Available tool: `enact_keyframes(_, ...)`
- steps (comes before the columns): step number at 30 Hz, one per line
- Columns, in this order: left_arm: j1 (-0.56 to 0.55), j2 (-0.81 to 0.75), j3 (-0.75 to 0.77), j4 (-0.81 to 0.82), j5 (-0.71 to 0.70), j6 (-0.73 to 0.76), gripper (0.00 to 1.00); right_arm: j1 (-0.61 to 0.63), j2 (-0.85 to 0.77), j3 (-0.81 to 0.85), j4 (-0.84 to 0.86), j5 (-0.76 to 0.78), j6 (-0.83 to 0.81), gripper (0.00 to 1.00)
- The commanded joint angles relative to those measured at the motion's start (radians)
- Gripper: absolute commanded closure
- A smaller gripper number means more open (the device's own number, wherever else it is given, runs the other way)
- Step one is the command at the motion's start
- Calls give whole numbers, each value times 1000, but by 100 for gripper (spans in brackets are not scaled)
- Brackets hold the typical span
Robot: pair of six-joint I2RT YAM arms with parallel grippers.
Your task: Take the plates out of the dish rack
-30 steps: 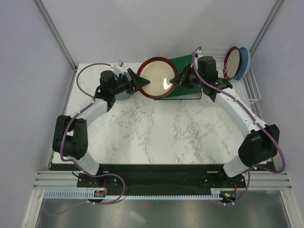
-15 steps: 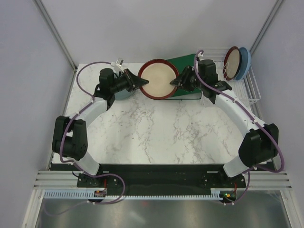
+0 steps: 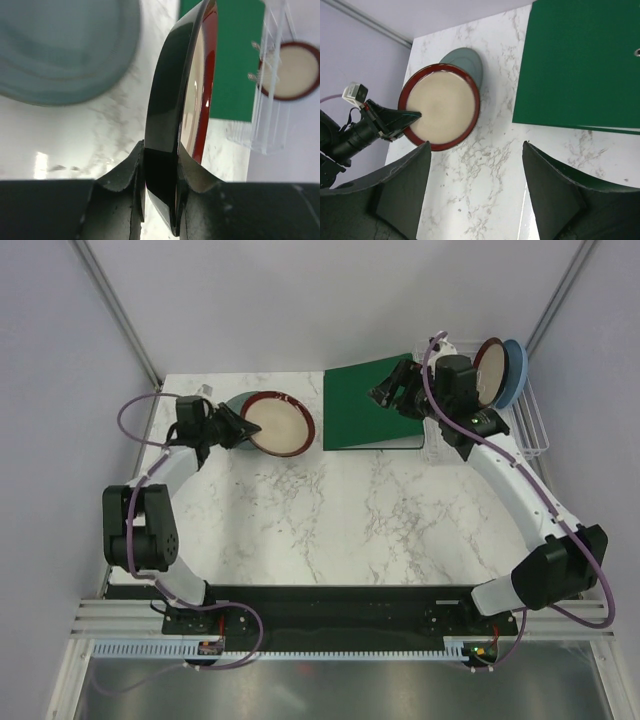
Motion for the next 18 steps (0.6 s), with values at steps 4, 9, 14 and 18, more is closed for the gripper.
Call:
enact_keyframes(4,159,78,73,155,64,10,98,-52,-55,-8,-17,38,-64,20)
enact_keyframes(9,172,239,164,199,101,-35,98,-77,-55,-31,-20,34,-82,20)
enact_keyframes(14,175,358,245,242,117,-82,98,-115,-50,-39,-30,22,-111,20)
enact_keyframes(18,181,432,306,276,140,-116,98,-149,-42,-45,-39,21,-130,20)
